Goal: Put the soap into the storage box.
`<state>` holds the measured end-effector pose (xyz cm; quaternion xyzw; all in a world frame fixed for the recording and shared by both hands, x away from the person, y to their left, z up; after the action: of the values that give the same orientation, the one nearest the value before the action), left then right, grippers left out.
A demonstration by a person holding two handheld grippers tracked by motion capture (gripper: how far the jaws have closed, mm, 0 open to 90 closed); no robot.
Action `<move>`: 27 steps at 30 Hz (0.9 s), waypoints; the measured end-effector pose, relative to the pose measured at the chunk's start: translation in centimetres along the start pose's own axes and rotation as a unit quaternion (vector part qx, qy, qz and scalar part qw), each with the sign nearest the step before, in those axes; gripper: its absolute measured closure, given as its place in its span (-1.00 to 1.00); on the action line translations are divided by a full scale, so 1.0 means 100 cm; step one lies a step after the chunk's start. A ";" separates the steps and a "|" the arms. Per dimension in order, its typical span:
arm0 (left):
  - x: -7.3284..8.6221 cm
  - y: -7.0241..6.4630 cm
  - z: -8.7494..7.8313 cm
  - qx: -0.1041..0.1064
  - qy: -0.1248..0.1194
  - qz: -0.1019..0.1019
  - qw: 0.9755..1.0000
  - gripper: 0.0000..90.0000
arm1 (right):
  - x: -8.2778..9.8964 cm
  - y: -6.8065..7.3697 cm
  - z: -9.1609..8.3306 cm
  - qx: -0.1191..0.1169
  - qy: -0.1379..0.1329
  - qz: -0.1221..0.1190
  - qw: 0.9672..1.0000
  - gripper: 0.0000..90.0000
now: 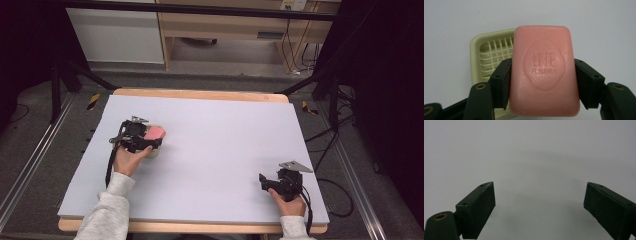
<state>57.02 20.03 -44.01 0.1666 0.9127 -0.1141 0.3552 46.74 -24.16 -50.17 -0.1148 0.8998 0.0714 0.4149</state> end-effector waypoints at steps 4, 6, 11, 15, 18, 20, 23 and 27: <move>0.000 0.004 0.002 -0.010 0.002 0.001 1.000 -0.17 | 0.000 0.000 0.000 0.000 0.000 0.000 1.000 -0.77; 0.001 0.004 0.003 -0.011 0.003 0.001 1.000 -0.17 | 0.000 0.000 0.000 -0.001 0.000 0.000 1.000 -0.77; 0.000 0.008 0.007 -0.015 -0.001 -0.008 1.000 -0.17 | 0.000 0.000 0.000 0.000 0.000 0.000 1.000 -0.77; 0.000 0.013 0.008 -0.020 0.000 -0.010 1.000 -0.17 | 0.000 0.000 0.000 -0.001 0.000 0.000 1.000 -0.77; 0.000 0.016 0.010 -0.023 0.000 -0.013 1.000 -0.17 | 0.000 0.000 0.000 -0.001 0.000 0.000 1.000 -0.77; 0.001 0.017 0.012 -0.023 -0.001 -0.013 1.000 -0.17 | 0.000 0.000 0.000 -0.001 0.000 0.002 1.000 -0.77; 0.002 0.018 0.014 -0.025 0.001 -0.014 1.000 -0.17 | 0.000 0.000 0.000 -0.001 0.001 0.001 1.000 -0.77; 0.004 0.021 0.018 -0.028 0.005 -0.018 0.999 -0.17 | 0.000 0.000 0.000 -0.001 0.001 0.001 1.000 -0.77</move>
<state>58.67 21.48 -45.74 0.1406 0.9200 -0.0944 0.3534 46.74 -24.15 -50.19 -0.1145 0.9001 0.0725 0.4140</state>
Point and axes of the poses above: each handheld gripper's, and its own axes: z roughly forward along the jaws, x roughly out of its underside, y roughly to its left, the point moved 4 cm from there along z, roughly forward along the jaws, and after that the axes turned 2 degrees about -z, right-handed, at the moved point
